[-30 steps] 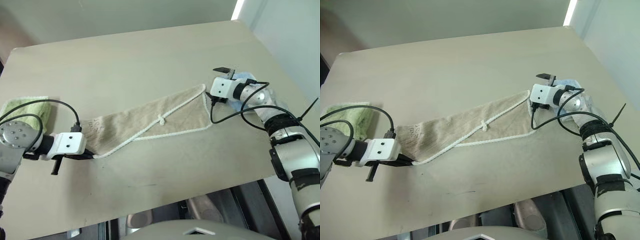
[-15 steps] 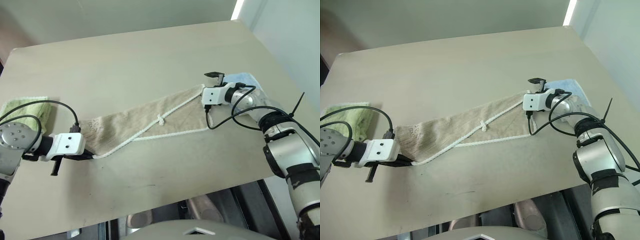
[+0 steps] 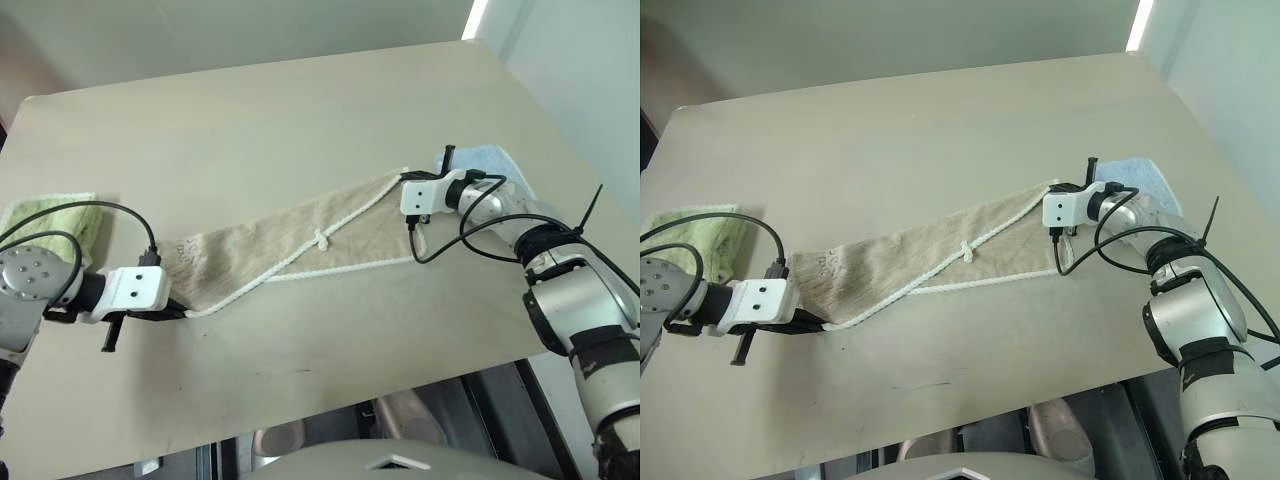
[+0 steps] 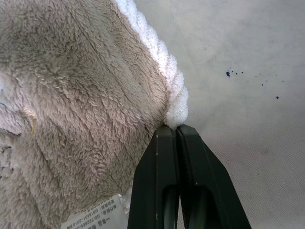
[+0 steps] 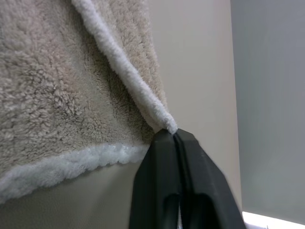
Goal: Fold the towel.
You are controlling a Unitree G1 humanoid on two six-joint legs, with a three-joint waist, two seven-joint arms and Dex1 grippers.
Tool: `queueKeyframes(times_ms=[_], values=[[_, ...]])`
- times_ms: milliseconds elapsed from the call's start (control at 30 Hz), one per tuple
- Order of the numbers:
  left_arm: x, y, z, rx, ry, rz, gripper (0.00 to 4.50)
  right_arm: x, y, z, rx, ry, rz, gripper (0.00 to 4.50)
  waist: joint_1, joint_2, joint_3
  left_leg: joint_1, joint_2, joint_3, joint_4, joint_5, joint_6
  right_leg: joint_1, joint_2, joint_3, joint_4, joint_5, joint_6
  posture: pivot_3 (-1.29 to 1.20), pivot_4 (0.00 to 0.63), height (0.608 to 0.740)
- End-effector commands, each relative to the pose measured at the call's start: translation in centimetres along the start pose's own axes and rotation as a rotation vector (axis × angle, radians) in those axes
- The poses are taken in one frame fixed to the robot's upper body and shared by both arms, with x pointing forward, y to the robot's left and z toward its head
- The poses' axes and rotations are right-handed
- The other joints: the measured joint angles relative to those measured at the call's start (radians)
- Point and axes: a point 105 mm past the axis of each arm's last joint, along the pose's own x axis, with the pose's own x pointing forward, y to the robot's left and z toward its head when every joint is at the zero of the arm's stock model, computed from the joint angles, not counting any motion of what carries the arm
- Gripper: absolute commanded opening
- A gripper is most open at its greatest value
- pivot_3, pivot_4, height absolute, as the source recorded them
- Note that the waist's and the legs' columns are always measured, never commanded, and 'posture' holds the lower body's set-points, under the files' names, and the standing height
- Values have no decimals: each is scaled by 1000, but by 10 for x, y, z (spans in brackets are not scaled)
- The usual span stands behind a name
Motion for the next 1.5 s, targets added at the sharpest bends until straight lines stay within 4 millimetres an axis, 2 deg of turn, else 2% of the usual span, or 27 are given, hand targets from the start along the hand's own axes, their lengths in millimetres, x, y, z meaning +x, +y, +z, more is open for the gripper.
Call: queueKeyframes(times_ms=[33,133,233,300,500,633,767,833,967,1033,1100,1133,1167,1333,1433,1500], values=[[-4,7,-1,-31,-21,75,0,-7,-10,-4,-4,-3,-45,58,1,0,0,0,0,0,0,0,0,0,0,0,0,0,0,0,150,740],[-13,25,9,-75,-100,200,0,-15,-15,-10,13,1,-71,58,4,0,0,0,0,0,0,0,0,0,0,0,0,0,0,0,150,740],[-46,79,33,-200,-336,537,0,-29,-33,-22,51,26,-139,58,13,0,0,-1,0,0,0,0,0,0,0,0,0,0,0,0,150,740],[-69,105,40,-274,-443,715,0,-37,-44,-28,80,36,-178,58,13,-1,0,-2,1,0,1,0,1,0,0,-2,0,1,1,0,150,740],[-108,151,36,-377,-523,1036,0,-55,-71,-36,91,59,-241,58,3,-1,0,0,1,2,1,0,1,2,0,1,-2,2,4,0,150,740],[-147,185,47,-442,-655,1270,0,-66,-112,-37,94,82,-342,58,0,-3,2,0,0,2,0,1,2,0,0,2,-3,3,7,0,150,740],[-176,201,54,-476,-739,1397,0,-75,-143,-31,114,64,-417,58,-2,-4,2,-1,-1,3,1,2,4,0,0,3,-5,4,8,0,150,740],[-190,202,59,-448,-765,1426,0,-83,-158,-27,131,37,-453,58,-2,-4,2,-1,-1,3,0,3,5,1,0,3,-7,4,8,0,150,740],[-208,198,62,-404,-797,1455,0,-94,-172,-20,184,-27,-473,58,-2,-4,2,-3,-1,3,-1,4,7,2,0,3,-13,4,9,0,150,740],[-211,182,57,-378,-828,1373,0,-102,-165,-8,242,-138,-400,58,-4,-4,2,-8,-1,3,0,4,7,-1,0,3,-14,3,9,0,150,740],[-207,165,49,-403,-862,1252,0,-110,-150,4,303,-236,-300,58,-8,-4,2,-12,-2,7,0,5,5,-3,2,3,-18,3,10,0,150,740],[-206,160,48,-420,-876,1212,0,-113,-145,9,325,-260,-268,58,-8,-4,2,-12,-4,7,1,9,-2,-3,3,4,-19,3,10,0,150,740],[-202,148,46,-387,-863,1164,0,-118,-132,16,349,-295,-199,58,-9,-4,2,-14,-10,7,2,13,-9,-3,4,4,-19,1,11,0,150,740],[-172,98,19,-494,-761,938,0,-142,-66,58,521,-409,151,58,-7,-4,2,-15,-10,8,5,22,-41,-2,3,4,-16,-10,13,0,150,740],[-154,79,11,-556,-713,860,0,-149,-35,80,610,-447,308,58,-5,-6,2,-14,-9,8,7,16,-50,1,4,4,-14,-12,15,0,150,740],[-145,71,8,-576,-688,826,0,-152,-22,89,646,-459,370,58,-4,-7,2,-10,-10,7,9,12,-51,6,4,4,-13,-13,18,0,150,740]])
